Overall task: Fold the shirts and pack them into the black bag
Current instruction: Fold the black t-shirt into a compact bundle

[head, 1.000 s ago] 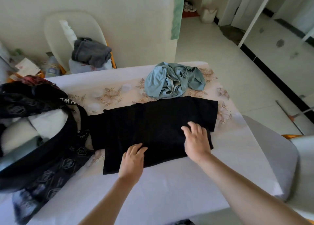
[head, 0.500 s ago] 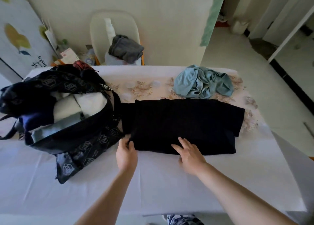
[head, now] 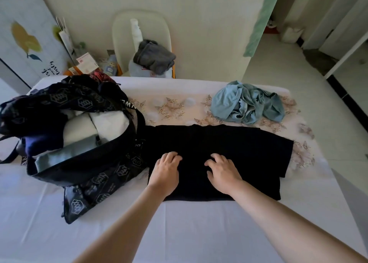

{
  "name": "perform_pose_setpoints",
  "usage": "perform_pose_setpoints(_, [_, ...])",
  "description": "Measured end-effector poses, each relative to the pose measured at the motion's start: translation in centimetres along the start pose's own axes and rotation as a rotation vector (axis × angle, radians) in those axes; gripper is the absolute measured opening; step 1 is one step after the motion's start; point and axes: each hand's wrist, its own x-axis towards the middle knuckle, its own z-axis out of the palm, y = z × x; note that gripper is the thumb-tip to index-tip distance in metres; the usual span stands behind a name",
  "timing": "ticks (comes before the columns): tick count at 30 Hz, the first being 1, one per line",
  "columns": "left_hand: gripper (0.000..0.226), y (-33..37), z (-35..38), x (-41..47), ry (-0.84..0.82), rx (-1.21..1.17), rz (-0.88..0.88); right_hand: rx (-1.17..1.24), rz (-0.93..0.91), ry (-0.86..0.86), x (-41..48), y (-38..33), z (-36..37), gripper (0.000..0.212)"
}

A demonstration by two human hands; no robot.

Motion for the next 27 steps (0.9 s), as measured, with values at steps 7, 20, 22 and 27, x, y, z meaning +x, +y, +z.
perform_pose_setpoints(7, [0.072, -2.2, 0.4, 10.1, -0.120, 0.189, -0.196, 0.030, -0.025, -0.018, 5.7, 1.9, -0.4, 0.055])
perform_pose_setpoints(20, [0.035, -9.7, -0.8, 16.5, 0.151, 0.185, -0.141, -0.008, -0.065, 0.015, 11.7, 5.3, 0.8, 0.064])
perform_pose_setpoints(22, [0.039, -9.6, -0.9, 16.7, 0.138, 0.152, -0.241, -0.002, -0.057, 0.007, 11.3, 5.6, 1.4, 0.064])
perform_pose_setpoints(27, [0.066, -5.6, -0.6, 16.3, 0.248, 0.368, -0.219, -0.039, 0.049, 0.080, 9.1, 6.1, 1.8, 0.067])
